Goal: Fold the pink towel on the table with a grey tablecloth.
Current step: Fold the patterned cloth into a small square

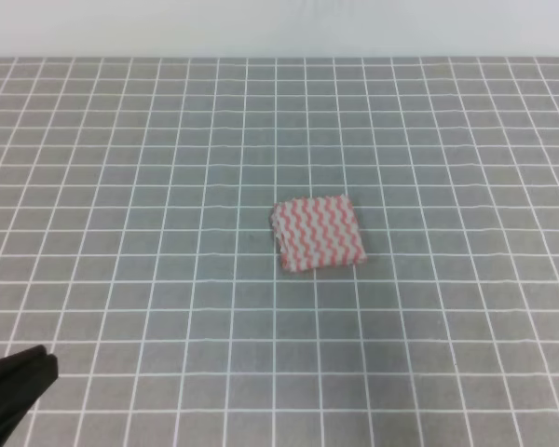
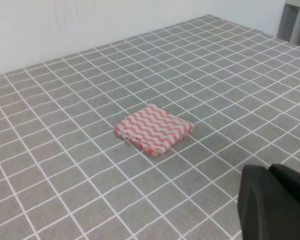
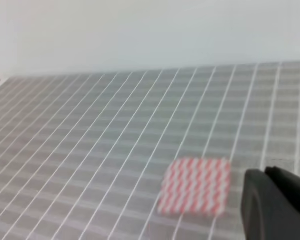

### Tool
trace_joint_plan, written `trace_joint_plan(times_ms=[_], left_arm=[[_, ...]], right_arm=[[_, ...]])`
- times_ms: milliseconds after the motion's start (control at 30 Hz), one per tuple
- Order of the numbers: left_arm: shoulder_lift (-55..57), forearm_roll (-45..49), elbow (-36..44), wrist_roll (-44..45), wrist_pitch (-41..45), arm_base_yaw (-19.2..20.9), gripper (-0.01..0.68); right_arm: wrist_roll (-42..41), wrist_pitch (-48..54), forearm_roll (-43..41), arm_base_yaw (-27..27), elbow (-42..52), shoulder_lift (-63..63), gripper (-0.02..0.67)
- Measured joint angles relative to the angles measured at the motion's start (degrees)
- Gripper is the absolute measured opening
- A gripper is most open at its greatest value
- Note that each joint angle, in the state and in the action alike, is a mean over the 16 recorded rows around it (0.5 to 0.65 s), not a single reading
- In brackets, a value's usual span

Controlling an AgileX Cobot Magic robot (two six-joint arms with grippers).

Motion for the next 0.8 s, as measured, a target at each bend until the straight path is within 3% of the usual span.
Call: trace_joint_plan(times_ms=[467, 800], left_arm=[[0.1, 0.0, 0.0, -0.1, 0.3, 0.0, -0.002], [0.0, 0.0, 0.0, -0.1, 1.0, 0.0, -0.002]], right_arm=[[0.0, -9.5, -19.4, -1.2, 2.6, -1.8, -0.016], [0.1, -10.8, -21.3, -9.8, 12.7, -14.9, -0.016]])
